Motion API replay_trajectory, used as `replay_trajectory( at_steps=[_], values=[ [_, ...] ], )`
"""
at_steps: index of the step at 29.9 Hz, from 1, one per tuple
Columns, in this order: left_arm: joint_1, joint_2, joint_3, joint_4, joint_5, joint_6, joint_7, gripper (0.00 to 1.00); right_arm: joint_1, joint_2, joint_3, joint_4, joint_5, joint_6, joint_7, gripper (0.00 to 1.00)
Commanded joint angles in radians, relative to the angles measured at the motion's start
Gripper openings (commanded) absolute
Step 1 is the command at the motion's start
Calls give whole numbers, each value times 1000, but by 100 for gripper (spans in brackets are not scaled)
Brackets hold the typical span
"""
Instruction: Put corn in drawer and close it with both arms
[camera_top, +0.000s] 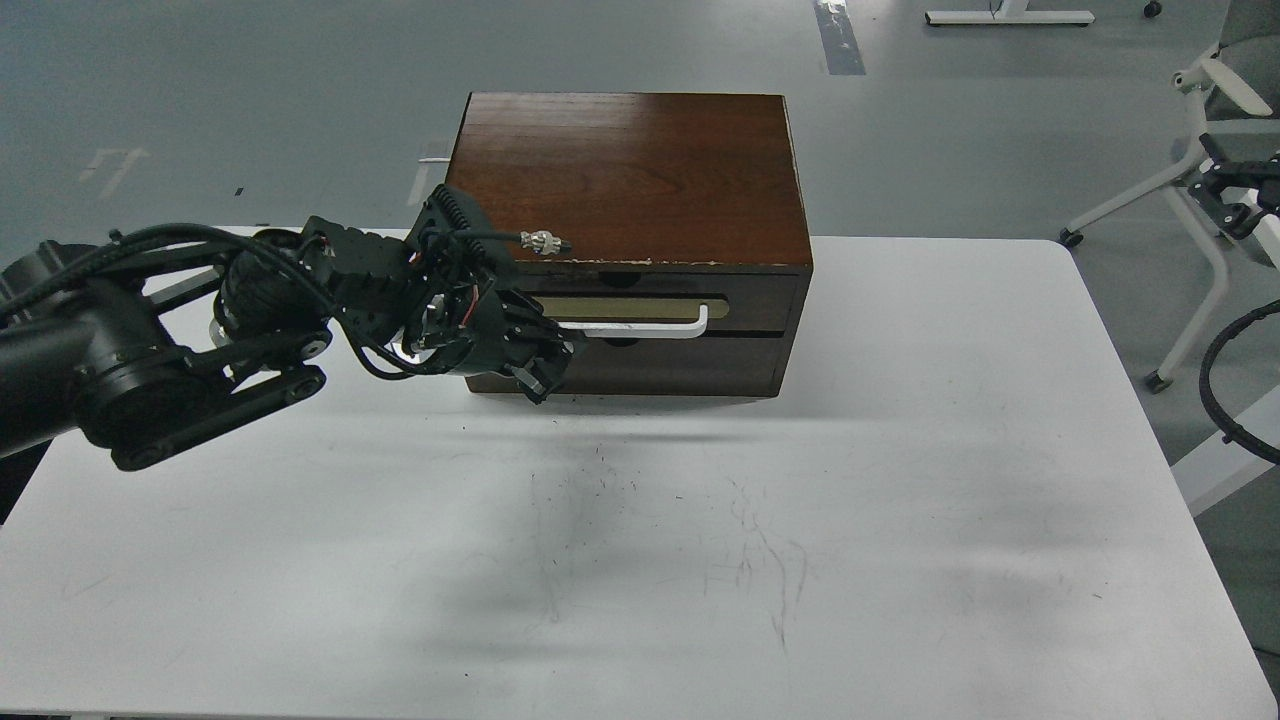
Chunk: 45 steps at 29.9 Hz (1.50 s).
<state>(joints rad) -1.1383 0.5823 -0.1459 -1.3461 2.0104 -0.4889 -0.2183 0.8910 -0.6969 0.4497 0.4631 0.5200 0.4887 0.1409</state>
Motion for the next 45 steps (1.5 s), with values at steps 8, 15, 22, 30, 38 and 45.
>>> replay_trajectory(
  at_steps=[8, 15, 22, 30, 38, 45],
  values=[
    [-5, -7, -3, -34, -36, 0, -3, 0, -1, -9, 1, 0, 0, 0, 0, 100],
    [-8, 37, -85, -105, -445, 0, -4, 0, 2, -6, 3, 0, 0, 0, 2, 100],
    [2, 62, -293, -30, -1122, 0, -16, 60, 13, 0, 13, 0, 0, 0, 2, 100],
    [17, 99, -317, 278, -1844, 0, -15, 94, 28, 7, 112, 0, 2, 0, -4, 100],
    [74, 76, -319, 672, -2311, 0, -7, 95, 26, 85, 233, -58, 9, 0, -9, 99],
    [182, -19, -359, 892, -2411, 0, 51, 95, 19, 148, 222, -63, 6, 0, -12, 100]
  ],
)
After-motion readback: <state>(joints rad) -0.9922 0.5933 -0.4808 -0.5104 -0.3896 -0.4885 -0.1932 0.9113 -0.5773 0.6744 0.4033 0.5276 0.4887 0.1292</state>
